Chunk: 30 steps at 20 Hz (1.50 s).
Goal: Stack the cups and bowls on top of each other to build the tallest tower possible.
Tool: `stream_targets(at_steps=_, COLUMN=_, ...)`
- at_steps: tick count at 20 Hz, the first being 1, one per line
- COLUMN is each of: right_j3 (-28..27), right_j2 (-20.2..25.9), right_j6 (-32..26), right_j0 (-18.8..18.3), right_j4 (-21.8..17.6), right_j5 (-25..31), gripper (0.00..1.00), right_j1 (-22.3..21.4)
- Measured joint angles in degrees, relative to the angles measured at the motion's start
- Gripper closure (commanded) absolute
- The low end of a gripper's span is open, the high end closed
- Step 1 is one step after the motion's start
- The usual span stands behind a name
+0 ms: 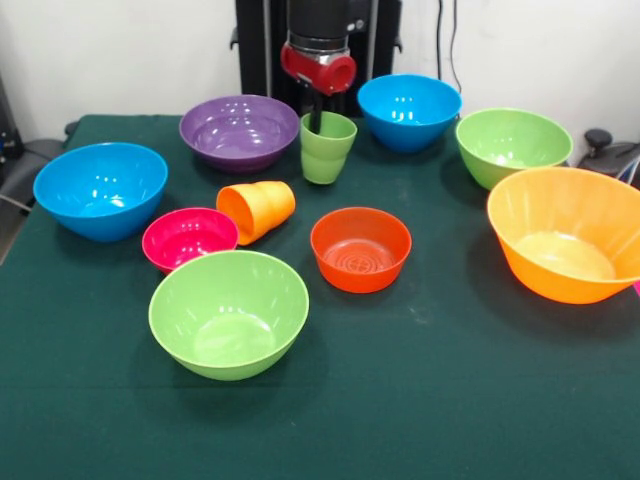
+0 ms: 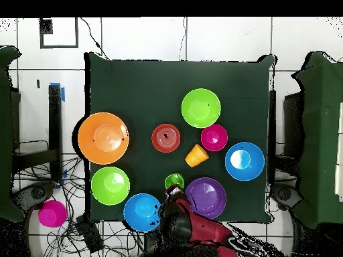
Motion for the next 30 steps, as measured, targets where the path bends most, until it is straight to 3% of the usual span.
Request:
stream_targets(at_steps=24, right_j3=0.03, right_j2=0.49, right_j6=0.0, right_j0=0.18, right_j4=-0.02, right_j5=2.69, gripper=1.0, right_j1=-4.73)
stream_targets(at_steps=30, right_j3=0.05, right_j2=1.95, right_j6=0.0, right_j0=-0.05, right_j4=-0.04, right_j5=5.58, gripper=1.0, right_j1=-6.72)
